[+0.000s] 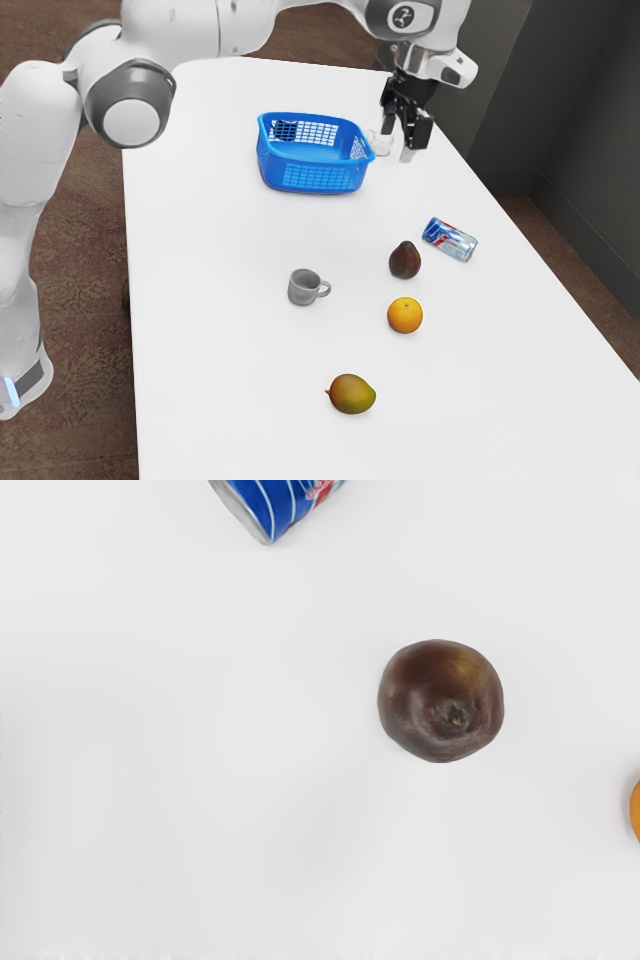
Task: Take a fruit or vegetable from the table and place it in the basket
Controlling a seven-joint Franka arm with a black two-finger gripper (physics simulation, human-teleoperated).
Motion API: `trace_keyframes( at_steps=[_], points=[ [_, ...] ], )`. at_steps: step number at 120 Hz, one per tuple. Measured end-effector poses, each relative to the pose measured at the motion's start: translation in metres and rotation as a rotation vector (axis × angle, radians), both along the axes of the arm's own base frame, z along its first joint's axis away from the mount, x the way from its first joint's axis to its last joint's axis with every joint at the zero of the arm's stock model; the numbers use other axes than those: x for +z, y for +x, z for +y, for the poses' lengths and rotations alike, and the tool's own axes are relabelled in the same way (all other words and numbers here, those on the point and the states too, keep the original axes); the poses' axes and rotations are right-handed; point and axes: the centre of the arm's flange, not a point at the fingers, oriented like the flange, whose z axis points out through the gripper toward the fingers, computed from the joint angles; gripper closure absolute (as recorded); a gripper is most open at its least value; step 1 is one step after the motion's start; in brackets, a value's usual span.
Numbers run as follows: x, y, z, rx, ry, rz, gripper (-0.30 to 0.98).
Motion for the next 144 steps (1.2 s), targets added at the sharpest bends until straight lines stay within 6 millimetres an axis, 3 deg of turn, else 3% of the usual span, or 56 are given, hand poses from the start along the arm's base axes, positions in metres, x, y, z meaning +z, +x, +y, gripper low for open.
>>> trace_keyframes(
  at_steps=[34,52,67,81,84,99,111,124,144],
  points=[
    [-0.005,-0.002,-0.002,-0.051,-0.023,0.042,0.0],
    [-0.014,0.004,-0.105,-0.252,-0.08,0.033,0.0],
    [-0.017,-0.004,-0.186,-0.387,-0.059,0.022,0.0],
    [-0.021,-0.011,-0.222,-0.448,-0.053,0.022,0.0],
    [-0.03,-0.011,-0.228,-0.458,-0.052,0.037,0.0],
    [-0.102,-0.007,-0.234,-0.462,-0.04,0.138,0.0],
    [-0.136,-0.012,-0.232,-0.459,-0.037,0.178,0.0],
    [-0.148,-0.013,-0.23,-0.456,-0.038,0.174,0.0],
    [-0.149,-0.017,-0.228,-0.454,-0.036,0.155,0.0]
  ],
)
